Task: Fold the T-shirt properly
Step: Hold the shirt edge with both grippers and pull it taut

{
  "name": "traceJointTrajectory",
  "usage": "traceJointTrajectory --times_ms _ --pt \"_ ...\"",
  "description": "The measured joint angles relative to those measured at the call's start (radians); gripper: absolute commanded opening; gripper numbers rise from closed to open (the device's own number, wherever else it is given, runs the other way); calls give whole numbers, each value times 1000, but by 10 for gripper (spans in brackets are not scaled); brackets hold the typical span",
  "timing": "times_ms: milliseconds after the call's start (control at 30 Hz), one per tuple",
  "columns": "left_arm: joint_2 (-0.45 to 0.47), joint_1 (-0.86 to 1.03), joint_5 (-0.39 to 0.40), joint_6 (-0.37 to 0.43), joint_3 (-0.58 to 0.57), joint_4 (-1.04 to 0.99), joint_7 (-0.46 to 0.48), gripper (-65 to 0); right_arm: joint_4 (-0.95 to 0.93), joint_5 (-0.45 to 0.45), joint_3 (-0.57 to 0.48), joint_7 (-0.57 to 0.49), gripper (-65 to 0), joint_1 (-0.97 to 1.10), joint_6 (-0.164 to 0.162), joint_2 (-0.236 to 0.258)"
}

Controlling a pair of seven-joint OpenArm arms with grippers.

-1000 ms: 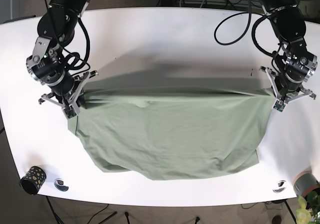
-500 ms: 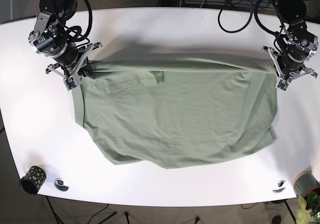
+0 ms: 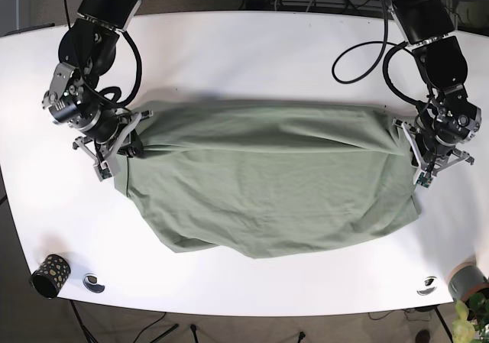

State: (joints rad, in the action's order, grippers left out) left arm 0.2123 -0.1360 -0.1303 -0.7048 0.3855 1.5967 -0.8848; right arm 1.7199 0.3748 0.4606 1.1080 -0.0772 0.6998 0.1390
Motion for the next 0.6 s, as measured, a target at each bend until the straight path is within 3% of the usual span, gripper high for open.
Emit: traceJointTrajectory --times_ms 133,300,467,500,600 --pt "19 -42 -5 1 -32 -84 14 -650 -109 -6 -1 3 -650 -64 -3 14" --pt "13 -69 -3 0 -51 -171 110 -650 -243 0 -4 -65 -650 -129 -2 32" --pt "34 -128 -1 0 -50 -273 110 -650 -368 -6 -3 -116 -650 -167 -3 67" --pt "46 -135 3 0 -51 -288 114 -650 -384 -5 -3 -125 -639 -169 -3 77" --pt "73 -157 7 0 -49 -330 119 -650 -415 -4 -3 -143 -518 -177 -3 100"
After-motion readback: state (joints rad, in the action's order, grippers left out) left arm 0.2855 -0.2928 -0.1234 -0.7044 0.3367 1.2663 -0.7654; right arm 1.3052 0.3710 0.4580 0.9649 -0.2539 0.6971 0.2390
